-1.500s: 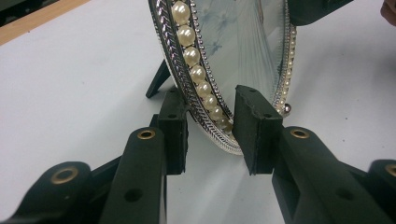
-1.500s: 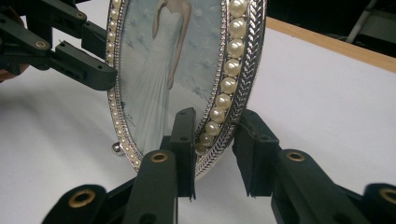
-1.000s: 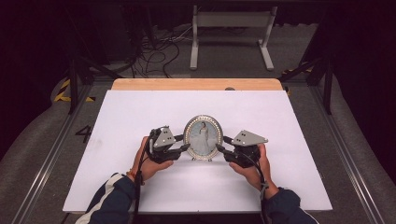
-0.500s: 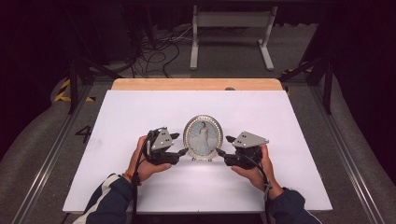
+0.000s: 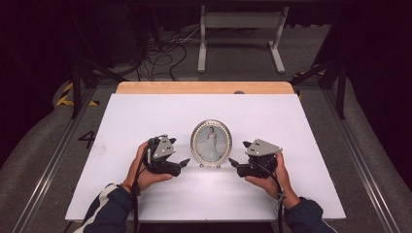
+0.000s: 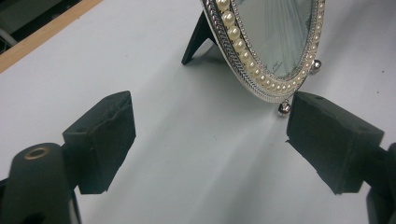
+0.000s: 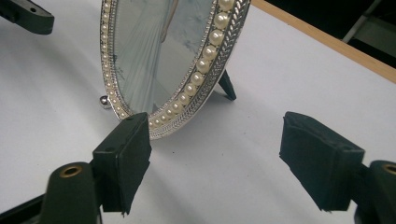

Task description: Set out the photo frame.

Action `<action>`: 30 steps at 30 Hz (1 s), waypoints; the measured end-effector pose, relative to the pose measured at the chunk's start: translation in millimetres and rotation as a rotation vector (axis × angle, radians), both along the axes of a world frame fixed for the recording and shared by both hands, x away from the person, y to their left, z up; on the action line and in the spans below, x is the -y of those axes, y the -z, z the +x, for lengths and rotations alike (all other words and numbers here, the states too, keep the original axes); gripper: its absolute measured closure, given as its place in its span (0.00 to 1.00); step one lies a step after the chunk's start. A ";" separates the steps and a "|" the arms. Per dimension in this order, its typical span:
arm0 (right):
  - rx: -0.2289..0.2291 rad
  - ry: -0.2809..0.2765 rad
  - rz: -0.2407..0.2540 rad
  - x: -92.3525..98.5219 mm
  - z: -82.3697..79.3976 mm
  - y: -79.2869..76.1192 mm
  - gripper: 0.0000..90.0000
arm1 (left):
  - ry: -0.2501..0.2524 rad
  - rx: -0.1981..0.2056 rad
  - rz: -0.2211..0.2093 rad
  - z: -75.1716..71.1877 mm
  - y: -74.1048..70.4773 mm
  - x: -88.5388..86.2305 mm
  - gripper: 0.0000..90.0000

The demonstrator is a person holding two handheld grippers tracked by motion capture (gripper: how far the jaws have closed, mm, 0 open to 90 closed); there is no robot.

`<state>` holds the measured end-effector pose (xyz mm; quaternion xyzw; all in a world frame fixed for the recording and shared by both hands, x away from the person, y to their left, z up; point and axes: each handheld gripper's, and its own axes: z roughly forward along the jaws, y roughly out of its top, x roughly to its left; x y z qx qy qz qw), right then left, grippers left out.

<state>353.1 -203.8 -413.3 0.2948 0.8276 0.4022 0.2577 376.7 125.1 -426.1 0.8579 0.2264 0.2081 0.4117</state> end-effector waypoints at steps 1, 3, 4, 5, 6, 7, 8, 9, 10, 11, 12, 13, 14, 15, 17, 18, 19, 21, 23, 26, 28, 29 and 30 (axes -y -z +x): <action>0.002 0.004 -0.001 0.5 0.0 -0.4 0.27 | -0.003 0.004 -0.001 -0.9 0.1 -1.0 0.16; 0.002 -0.001 0.005 1.2 -0.5 -1.1 0.26 | -0.014 0.010 -0.009 -3.2 -0.2 -4.4 0.15; 0.005 -0.001 0.001 1.2 -0.8 -1.4 0.26 | -0.022 0.014 -0.006 -4.2 -0.5 -6.2 0.14; 0.007 -0.002 -0.002 1.4 -1.4 -1.8 0.26 | -0.025 0.015 -0.009 -5.2 -0.9 -8.4 0.14; 0.007 -0.005 -0.002 2.0 -2.1 -2.3 0.26 | -0.033 0.015 -0.011 -6.5 -1.4 -10.4 0.14; 0.012 -0.007 -0.011 2.8 -2.8 -3.2 0.26 | -0.043 0.020 -0.005 -7.4 -2.0 -12.3 0.14; 0.018 -0.004 -0.020 4.0 -3.8 -4.7 0.25 | -0.046 0.021 -0.002 -8.6 -2.5 -14.5 0.15; 0.024 0.001 -0.022 5.8 -4.8 -6.3 0.25 | -0.045 0.024 -0.006 -9.5 -2.7 -16.7 0.15; 0.025 0.001 -0.011 8.1 -5.6 -7.7 0.25 | -0.050 0.021 -0.006 -10.6 -2.6 -18.7 0.15; 0.024 0.004 -0.004 10.0 -6.3 -8.4 0.25 | -0.055 0.025 -0.002 -11.7 -2.4 -20.3 0.15; 0.023 0.008 -0.001 11.3 -7.3 -8.6 0.25 | -0.056 0.025 0.000 -12.9 -2.1 -22.0 0.15; 0.024 0.007 -0.008 12.6 -8.1 -8.7 0.25 | -0.054 0.027 0.008 -14.7 -2.1 -24.9 0.14; 0.027 0.008 -0.017 14.5 -9.3 -8.7 0.25 | -0.055 0.030 0.015 -15.8 -2.0 -26.6 0.14; 0.027 0.008 -0.017 14.5 -9.3 -8.7 0.25 | -0.055 0.030 0.015 -15.8 -2.0 -26.6 0.14; 0.027 0.012 -0.018 18.2 -11.4 -9.5 0.24 | -0.057 0.033 0.013 -18.3 -2.0 -31.1 0.14; 0.030 0.013 -0.016 20.7 -12.1 -9.9 0.24 | -0.061 0.036 0.016 -19.0 -1.9 -33.0 0.14; 0.030 0.018 -0.012 22.9 -12.7 -9.9 0.24 | -0.060 0.039 0.019 -19.6 -1.9 -35.5 0.14; 0.030 0.033 -0.005 29.1 -14.2 -8.9 0.23 | -0.069 0.037 0.021 -21.4 -1.4 -39.8 0.13; 0.026 0.044 -0.006 33.6 -15.1 -8.0 0.23 | -0.067 0.039 0.024 -22.5 -1.1 -43.3 0.13; 0.027 0.056 -0.003 40.3 -17.4 -7.0 0.22 | -0.071 0.040 0.030 -24.7 -0.3 -47.8 0.13; 0.027 0.064 -0.002 44.0 -18.9 -6.2 0.22 | -0.073 0.039 0.032 -25.6 0.2 -49.1 0.13; 0.027 0.064 -0.002 44.0 -18.9 -6.2 0.22 | -0.072 0.044 0.039 -26.4 0.5 -50.8 0.13; 0.029 0.064 -0.001 46.2 -19.6 -5.4 0.21 | -0.070 0.042 0.034 -27.1 1.2 -52.2 0.13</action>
